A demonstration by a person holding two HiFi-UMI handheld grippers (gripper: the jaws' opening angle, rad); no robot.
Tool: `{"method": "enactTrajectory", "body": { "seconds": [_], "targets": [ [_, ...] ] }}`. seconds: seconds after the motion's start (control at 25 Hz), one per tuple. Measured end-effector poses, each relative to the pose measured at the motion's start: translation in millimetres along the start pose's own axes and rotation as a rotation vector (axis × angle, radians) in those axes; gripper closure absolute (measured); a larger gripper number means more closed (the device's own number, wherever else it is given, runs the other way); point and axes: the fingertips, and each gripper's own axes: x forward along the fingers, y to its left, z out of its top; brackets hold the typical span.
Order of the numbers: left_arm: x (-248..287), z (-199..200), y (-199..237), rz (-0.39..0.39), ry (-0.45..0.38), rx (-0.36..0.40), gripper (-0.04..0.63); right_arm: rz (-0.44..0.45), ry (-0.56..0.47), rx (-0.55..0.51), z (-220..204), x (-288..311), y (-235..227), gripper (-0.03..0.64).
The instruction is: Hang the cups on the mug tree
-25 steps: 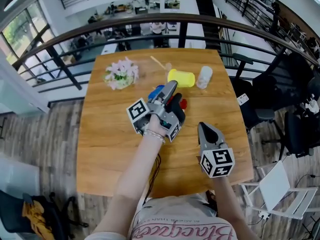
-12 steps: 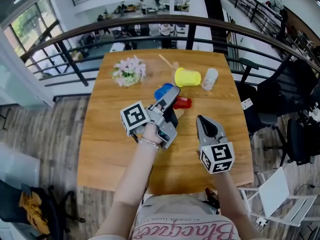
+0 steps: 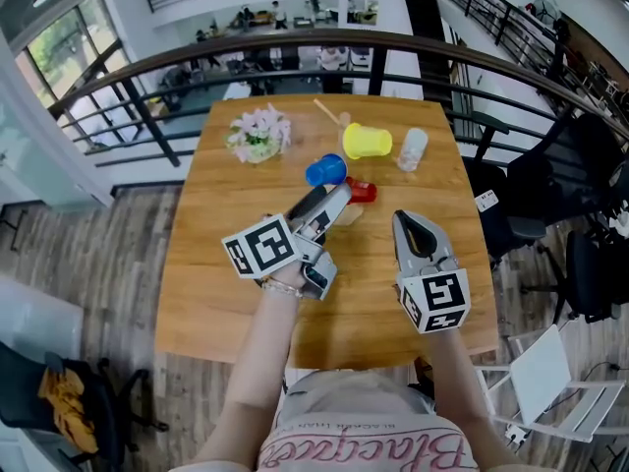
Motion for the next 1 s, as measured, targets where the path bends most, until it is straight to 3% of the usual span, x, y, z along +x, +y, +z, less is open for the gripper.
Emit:
{"method": "enactTrajectory", "body": {
  "seconds": [0.2, 0.44, 0.72, 0.8, 1.0],
  "targets": [
    [-13, 4, -11, 0.091, -0.002, 0.336, 0.255, -0.019, -0.022, -0.016, 12, -9, -2, 0.615],
    [-26, 5, -24, 0.176, -0.022, 0.624, 0.289, -0.031, -0.063, -0.016, 23, -18, -4, 0.615],
    [-41, 1, -28, 0.301, -0.026, 0.906, 0.334, -0.058, -0.097, 0.008, 33, -31, -12, 0.615],
    [-44, -1, -31, 0.309, -0.037, 0.952, 0.354, -0.057, -0.103, 0.014, 36, -34, -13, 0.615],
    [-52, 0, -35, 0.343, -0.085, 1.030, 0.494, -0.063, -0.095, 0.010, 36, -40, -18, 0.615]
  ]
}}
